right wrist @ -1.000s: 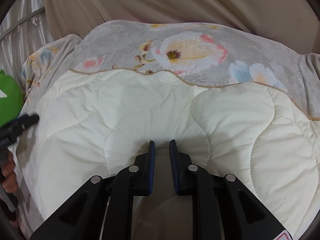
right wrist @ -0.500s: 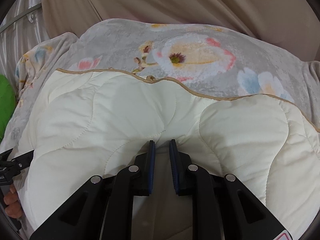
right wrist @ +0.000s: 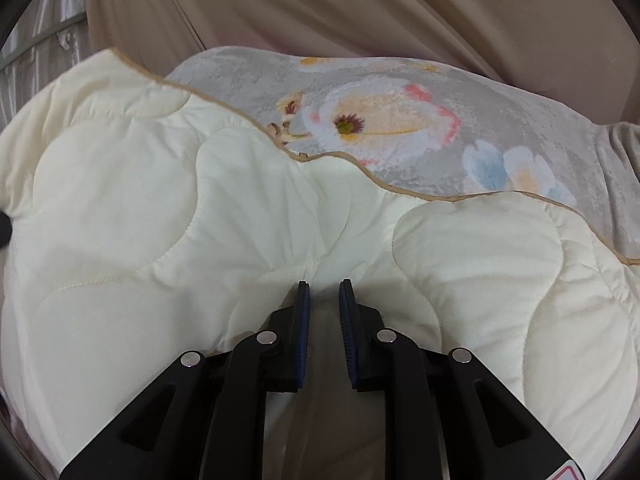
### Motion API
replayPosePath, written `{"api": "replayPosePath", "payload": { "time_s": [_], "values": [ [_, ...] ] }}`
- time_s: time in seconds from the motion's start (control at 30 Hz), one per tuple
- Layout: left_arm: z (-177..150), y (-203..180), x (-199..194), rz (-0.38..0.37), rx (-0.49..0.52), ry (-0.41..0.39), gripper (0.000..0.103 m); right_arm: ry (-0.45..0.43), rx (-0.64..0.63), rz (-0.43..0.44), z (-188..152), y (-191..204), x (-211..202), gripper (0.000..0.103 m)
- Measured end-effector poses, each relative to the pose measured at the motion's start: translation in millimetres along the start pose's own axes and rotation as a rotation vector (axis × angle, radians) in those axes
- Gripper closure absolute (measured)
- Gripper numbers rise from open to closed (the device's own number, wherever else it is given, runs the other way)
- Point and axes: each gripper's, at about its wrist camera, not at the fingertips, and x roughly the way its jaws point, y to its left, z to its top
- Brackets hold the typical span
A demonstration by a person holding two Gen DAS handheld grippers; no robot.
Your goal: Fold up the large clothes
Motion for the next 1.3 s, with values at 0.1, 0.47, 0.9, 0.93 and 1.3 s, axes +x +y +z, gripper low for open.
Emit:
{"api": "replayPosePath", "payload": {
  "time_s": [0.1, 0.47, 0.9, 0.93, 1.3],
  "values": [
    [9.8, -23.1, -14.1, -0.027, 0.038, -0.033, 0.087, -0.007, 0.059, 0.082, -8.5, -10.6, -31.9, 0.084],
    [16.3, -134.6, -40.4, -0.17, 0.237, -0.104, 0.088, 0.116, 0.031, 0.242, -108.5, -25.3, -102.2, 0.093],
    [-47.7, -306.4, 51.2, -0.253, 0.548, 0.102, 0.09, 0.131, 0.183, 0.343, -164.1, -52.8, -111.0, 0.097],
    [-55.4, -314.7, 60.1, -0.245, 0.559, 0.115, 0.09, 0.122, 0.188, 0.322, -170.0, -57.8, -117.1, 0.095],
    [-125.1, -356.0, 133.5, -0.114, 0.687, 0.135, 0.088, -0.009, 0.436, 0.159, -213.1, -153.0, -180.6, 0.089]
  ]
}}
